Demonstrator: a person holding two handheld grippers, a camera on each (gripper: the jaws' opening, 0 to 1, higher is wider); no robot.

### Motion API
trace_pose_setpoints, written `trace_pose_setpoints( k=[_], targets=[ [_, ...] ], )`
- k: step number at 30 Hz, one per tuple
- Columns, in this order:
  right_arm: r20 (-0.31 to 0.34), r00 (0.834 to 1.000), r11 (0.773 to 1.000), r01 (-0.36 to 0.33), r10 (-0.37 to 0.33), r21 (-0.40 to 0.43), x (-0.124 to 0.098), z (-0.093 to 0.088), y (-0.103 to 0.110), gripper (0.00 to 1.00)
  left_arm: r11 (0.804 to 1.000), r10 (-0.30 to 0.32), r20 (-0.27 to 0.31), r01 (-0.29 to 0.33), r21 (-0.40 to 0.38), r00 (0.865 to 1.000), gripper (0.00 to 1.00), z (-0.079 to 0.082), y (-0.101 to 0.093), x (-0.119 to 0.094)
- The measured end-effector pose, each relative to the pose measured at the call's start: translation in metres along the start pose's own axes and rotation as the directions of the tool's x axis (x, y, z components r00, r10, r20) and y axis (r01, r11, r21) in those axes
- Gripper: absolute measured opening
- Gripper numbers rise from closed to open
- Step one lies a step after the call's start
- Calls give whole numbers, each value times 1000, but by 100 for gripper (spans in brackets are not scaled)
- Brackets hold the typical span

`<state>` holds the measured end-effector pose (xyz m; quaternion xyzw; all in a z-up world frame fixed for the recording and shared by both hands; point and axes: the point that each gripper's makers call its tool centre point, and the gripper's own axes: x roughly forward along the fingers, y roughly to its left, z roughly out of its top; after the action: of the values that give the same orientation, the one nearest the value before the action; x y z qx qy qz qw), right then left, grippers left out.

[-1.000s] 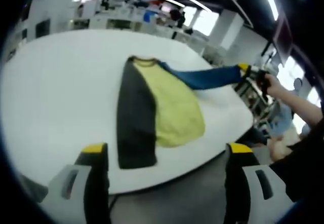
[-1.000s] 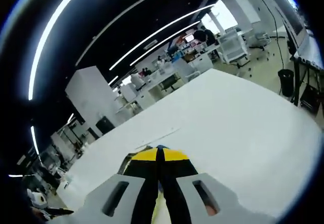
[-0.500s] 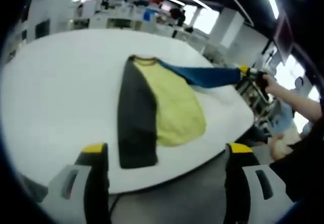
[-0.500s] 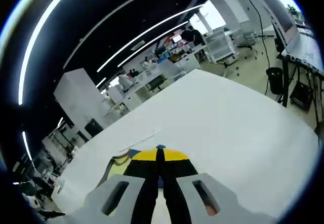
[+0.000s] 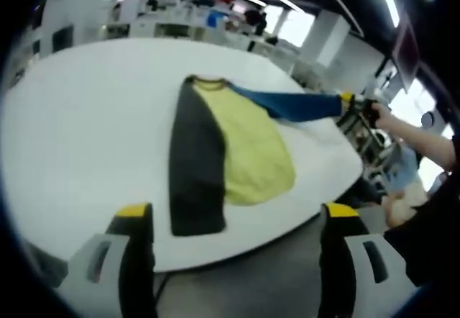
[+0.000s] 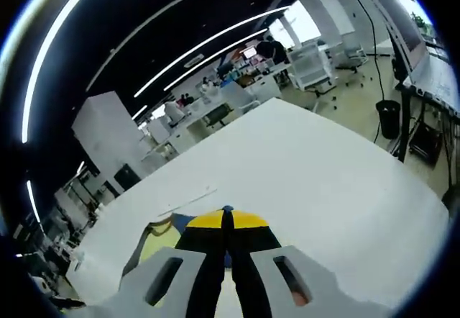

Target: Fold the garment on the visible template until the final outline fits inside the template.

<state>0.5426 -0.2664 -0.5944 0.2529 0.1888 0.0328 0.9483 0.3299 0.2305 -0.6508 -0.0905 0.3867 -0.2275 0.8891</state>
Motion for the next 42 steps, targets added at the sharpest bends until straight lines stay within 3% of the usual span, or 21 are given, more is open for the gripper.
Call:
trace_pose_setpoints(
  k=[13, 20, 30, 42],
  targets=[
    [-27, 999, 998, 23, -24, -53, 21, 11, -26, 1, 1000, 16, -10, -15, 18, 1000, 94, 5, -2, 11],
    [-48, 998, 997, 34, -38, -71, 31, 12, -39, 1, 997, 13, -44, -9, 75, 999, 96, 4, -6, 20],
    [-80, 996, 995, 40, -48, -94, 46, 10, -58, 1, 998, -9, -25, 11, 63, 1000, 96, 21, -8, 32],
    [-104, 991, 991, 76, -88, -111, 65, 9, -87, 1, 999, 1, -74, 3, 51, 997, 94, 15, -9, 45]
  ],
)
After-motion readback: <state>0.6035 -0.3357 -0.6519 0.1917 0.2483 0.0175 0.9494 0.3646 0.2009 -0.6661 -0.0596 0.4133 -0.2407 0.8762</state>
